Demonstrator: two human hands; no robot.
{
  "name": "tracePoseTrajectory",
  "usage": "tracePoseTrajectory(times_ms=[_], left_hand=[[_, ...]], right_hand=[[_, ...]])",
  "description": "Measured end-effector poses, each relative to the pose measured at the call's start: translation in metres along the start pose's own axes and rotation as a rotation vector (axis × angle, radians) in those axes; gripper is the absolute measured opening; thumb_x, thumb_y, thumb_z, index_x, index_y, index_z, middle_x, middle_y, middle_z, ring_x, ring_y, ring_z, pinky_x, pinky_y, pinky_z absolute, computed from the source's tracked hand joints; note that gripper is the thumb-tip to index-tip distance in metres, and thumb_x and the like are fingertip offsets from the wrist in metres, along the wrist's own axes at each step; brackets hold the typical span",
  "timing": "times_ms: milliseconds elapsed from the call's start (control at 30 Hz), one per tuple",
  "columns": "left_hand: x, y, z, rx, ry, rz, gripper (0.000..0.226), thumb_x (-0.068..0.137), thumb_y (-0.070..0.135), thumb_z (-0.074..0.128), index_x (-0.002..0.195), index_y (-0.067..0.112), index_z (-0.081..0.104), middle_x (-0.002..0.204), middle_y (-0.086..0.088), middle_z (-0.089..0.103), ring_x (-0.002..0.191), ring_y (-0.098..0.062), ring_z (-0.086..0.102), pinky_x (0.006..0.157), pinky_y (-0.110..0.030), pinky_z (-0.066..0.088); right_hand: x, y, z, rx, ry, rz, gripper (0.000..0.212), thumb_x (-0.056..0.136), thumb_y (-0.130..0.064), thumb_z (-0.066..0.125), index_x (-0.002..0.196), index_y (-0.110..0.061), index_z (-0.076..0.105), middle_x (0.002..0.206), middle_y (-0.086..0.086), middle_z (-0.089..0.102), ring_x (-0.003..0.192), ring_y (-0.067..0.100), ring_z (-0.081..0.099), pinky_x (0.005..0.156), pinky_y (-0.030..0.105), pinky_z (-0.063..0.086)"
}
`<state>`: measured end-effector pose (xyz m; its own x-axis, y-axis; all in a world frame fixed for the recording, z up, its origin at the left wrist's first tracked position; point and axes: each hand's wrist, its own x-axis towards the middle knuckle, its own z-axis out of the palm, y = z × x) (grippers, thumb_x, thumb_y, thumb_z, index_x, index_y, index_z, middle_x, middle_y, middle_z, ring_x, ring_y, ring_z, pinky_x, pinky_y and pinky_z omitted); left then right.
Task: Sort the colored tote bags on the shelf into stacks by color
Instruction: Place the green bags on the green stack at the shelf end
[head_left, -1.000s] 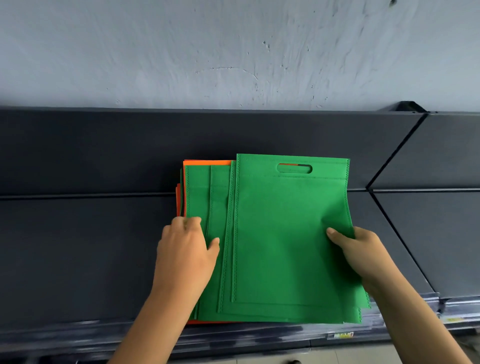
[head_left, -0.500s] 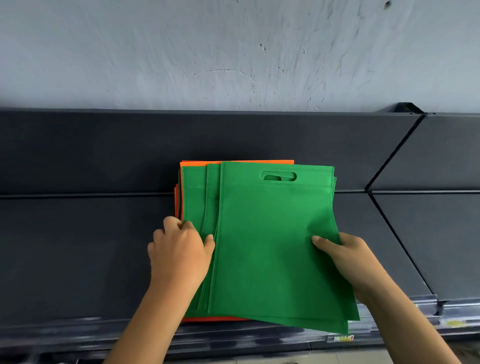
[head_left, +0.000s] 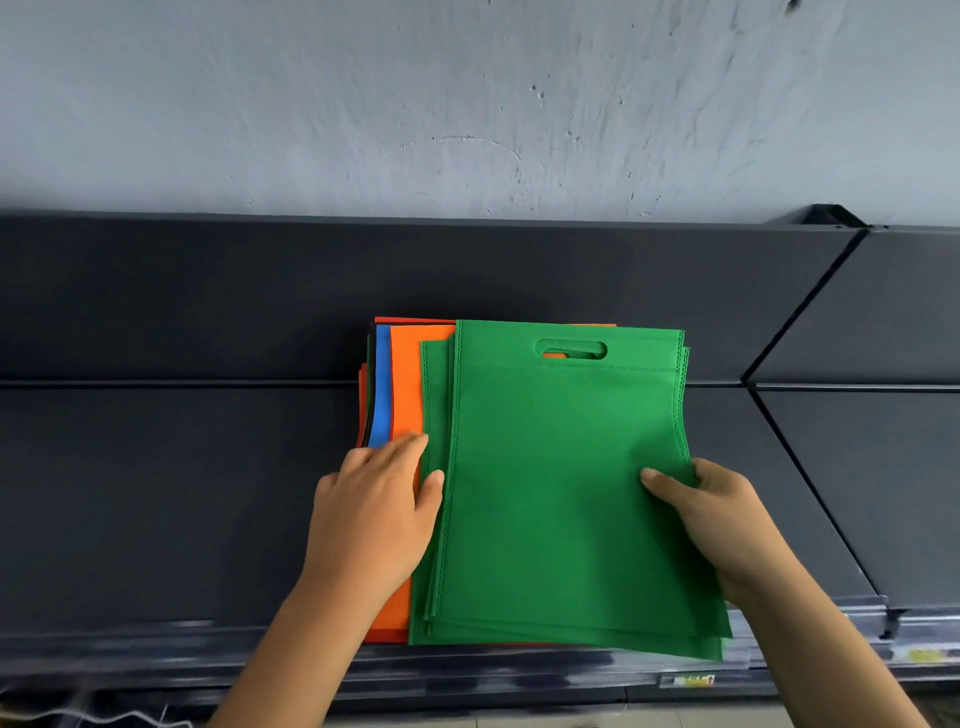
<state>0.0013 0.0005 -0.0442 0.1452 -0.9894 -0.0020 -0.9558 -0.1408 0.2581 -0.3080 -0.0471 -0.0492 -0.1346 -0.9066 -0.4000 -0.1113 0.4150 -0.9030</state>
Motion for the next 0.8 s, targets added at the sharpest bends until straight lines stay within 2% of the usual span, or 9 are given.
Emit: tracePoseTrajectory(times_ms=[67, 200, 267, 367, 500, 567, 633, 733, 800], left_hand=[[-0.003, 0.001, 0.001, 0.021, 0.010, 0.009, 0.050, 0.106, 0.050, 0.035, 0.153, 0.035, 0.041, 0.151, 0.019, 0.053, 0.133, -0.014, 0.050, 0.104, -0.044, 0.044], [-0.005, 0.004, 0.004, 0.089, -0.032, -0.016, 0.052, 0.107, 0.049, 0.026, 0.156, 0.035, 0.037, 0.168, 0.014, 0.027, 0.146, -0.015, 0.038, 0.113, -0.043, 0.038], [-0.003, 0.002, 0.008, 0.110, -0.068, -0.018, 0.056, 0.107, 0.051, 0.020, 0.160, 0.038, 0.029, 0.172, 0.010, 0.017, 0.154, -0.019, 0.027, 0.121, -0.047, 0.029], [0.002, 0.000, 0.009, 0.039, -0.140, 0.021, 0.060, 0.104, 0.058, 0.005, 0.160, 0.047, 0.026, 0.174, 0.007, 0.003, 0.160, -0.023, 0.001, 0.127, -0.055, 0.004], [0.009, 0.001, 0.001, -0.174, -0.171, 0.089, 0.079, 0.095, 0.067, -0.007, 0.155, 0.041, 0.038, 0.173, 0.010, 0.006, 0.159, -0.016, -0.010, 0.126, -0.046, -0.011], [0.011, -0.002, -0.001, -0.270, -0.212, 0.104, 0.082, 0.094, 0.072, -0.002, 0.159, 0.036, 0.033, 0.172, 0.011, 0.011, 0.159, -0.014, -0.009, 0.128, -0.045, -0.008], [0.007, 0.001, -0.007, -0.367, -0.274, 0.092, 0.087, 0.092, 0.081, 0.007, 0.163, 0.034, 0.025, 0.171, 0.011, 0.014, 0.159, -0.014, -0.001, 0.130, -0.047, 0.006], [-0.003, 0.011, -0.013, -0.582, -0.367, 0.103, 0.087, 0.093, 0.076, 0.037, 0.165, 0.032, 0.017, 0.168, 0.014, 0.021, 0.155, -0.007, 0.020, 0.126, -0.035, 0.023], [-0.005, 0.018, -0.013, -0.729, -0.330, 0.103, 0.090, 0.089, 0.078, 0.049, 0.163, 0.035, 0.020, 0.166, 0.018, 0.025, 0.151, -0.002, 0.024, 0.124, -0.036, 0.026]], right_hand=[[0.002, 0.000, -0.005, -0.012, 0.027, -0.014, 0.016, 0.100, -0.015, 0.073, 0.111, -0.004, 0.072, 0.094, 0.012, 0.083, 0.084, 0.033, 0.081, 0.084, 0.054, 0.065], [0.000, -0.001, -0.014, 0.025, 0.050, 0.005, 0.016, 0.100, -0.016, 0.072, 0.109, -0.004, 0.072, 0.091, 0.013, 0.083, 0.080, 0.032, 0.081, 0.070, 0.041, 0.065], [-0.004, 0.000, -0.014, 0.048, -0.021, 0.034, 0.018, 0.101, -0.016, 0.071, 0.113, -0.004, 0.072, 0.098, 0.013, 0.083, 0.087, 0.033, 0.081, 0.078, 0.045, 0.065], [-0.011, 0.004, -0.011, 0.045, -0.136, 0.047, 0.023, 0.103, -0.016, 0.067, 0.124, -0.009, 0.070, 0.111, 0.010, 0.082, 0.100, 0.032, 0.080, 0.094, 0.052, 0.062], [-0.023, 0.008, -0.006, 0.053, -0.124, 0.003, 0.021, 0.105, -0.015, 0.065, 0.126, -0.013, 0.068, 0.112, 0.005, 0.082, 0.100, 0.028, 0.080, 0.090, 0.049, 0.063], [-0.027, 0.009, -0.003, 0.065, -0.100, -0.019, 0.021, 0.105, -0.013, 0.064, 0.126, -0.015, 0.067, 0.111, 0.003, 0.082, 0.100, 0.027, 0.080, 0.088, 0.048, 0.063], [-0.033, 0.012, -0.002, 0.082, -0.071, -0.037, 0.021, 0.105, -0.012, 0.064, 0.125, -0.017, 0.066, 0.111, 0.002, 0.082, 0.099, 0.026, 0.080, 0.086, 0.048, 0.064], [-0.042, 0.016, 0.000, 0.107, -0.053, -0.053, 0.022, 0.104, -0.010, 0.066, 0.124, -0.020, 0.066, 0.111, 0.001, 0.082, 0.099, 0.025, 0.080, 0.087, 0.049, 0.064], [-0.047, 0.019, 0.002, 0.116, -0.040, -0.067, 0.025, 0.103, -0.009, 0.067, 0.125, -0.022, 0.066, 0.112, 0.000, 0.082, 0.099, 0.025, 0.080, 0.087, 0.048, 0.065]])
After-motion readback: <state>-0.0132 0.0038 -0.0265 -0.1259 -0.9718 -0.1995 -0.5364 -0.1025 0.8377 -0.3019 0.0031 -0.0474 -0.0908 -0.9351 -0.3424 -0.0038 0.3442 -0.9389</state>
